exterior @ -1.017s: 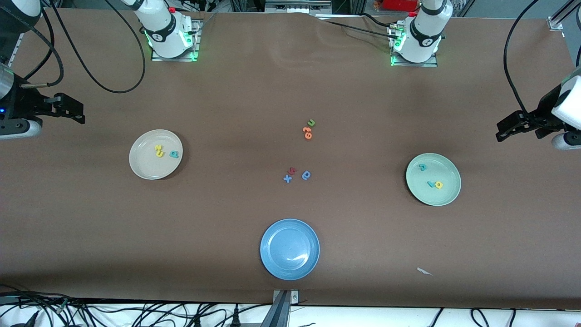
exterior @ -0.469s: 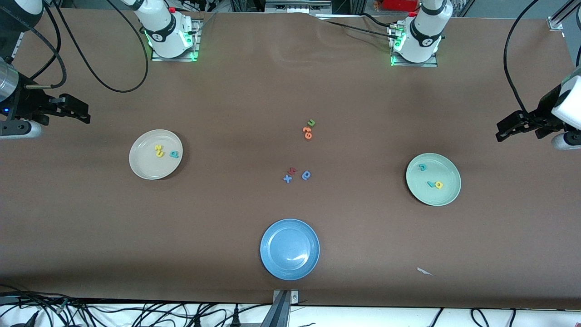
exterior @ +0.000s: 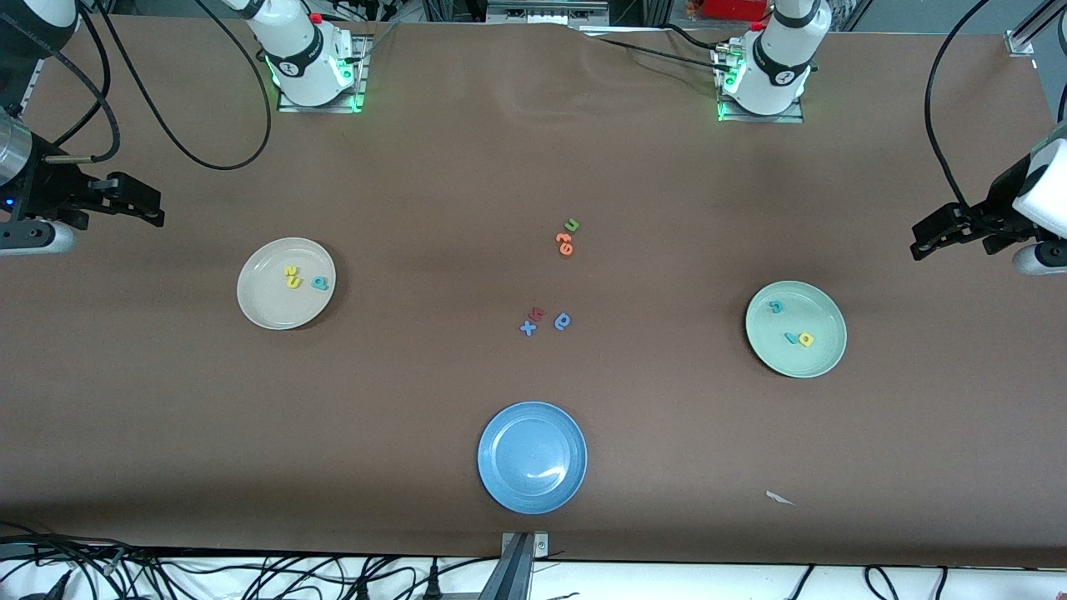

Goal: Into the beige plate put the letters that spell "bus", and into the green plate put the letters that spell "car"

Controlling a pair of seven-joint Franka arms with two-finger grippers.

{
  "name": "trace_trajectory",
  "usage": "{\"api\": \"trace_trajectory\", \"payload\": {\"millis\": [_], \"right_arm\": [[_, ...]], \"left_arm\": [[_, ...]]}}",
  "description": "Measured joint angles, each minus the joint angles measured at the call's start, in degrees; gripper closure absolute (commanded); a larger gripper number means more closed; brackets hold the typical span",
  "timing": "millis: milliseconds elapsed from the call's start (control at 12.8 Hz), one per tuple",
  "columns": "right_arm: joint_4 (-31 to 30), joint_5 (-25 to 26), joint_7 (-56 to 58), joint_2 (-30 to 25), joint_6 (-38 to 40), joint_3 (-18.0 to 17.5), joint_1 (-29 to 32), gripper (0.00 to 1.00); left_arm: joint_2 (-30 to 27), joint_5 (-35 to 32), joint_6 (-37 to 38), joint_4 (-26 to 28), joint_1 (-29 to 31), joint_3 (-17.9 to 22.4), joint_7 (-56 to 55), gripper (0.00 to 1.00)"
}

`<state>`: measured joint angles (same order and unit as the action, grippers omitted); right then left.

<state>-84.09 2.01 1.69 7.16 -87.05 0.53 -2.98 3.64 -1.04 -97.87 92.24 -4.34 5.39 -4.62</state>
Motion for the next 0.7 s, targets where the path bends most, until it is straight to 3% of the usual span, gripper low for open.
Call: {"api": "trace_trajectory", "payload": {"millis": [704], "right_arm": [[0.0,0.0,-0.6,0.0,0.0,0.0,0.0,0.00]], "left_arm": [[0.0,0.0,0.0,0.0,0.0,-0.1,0.0,0.00]]}}
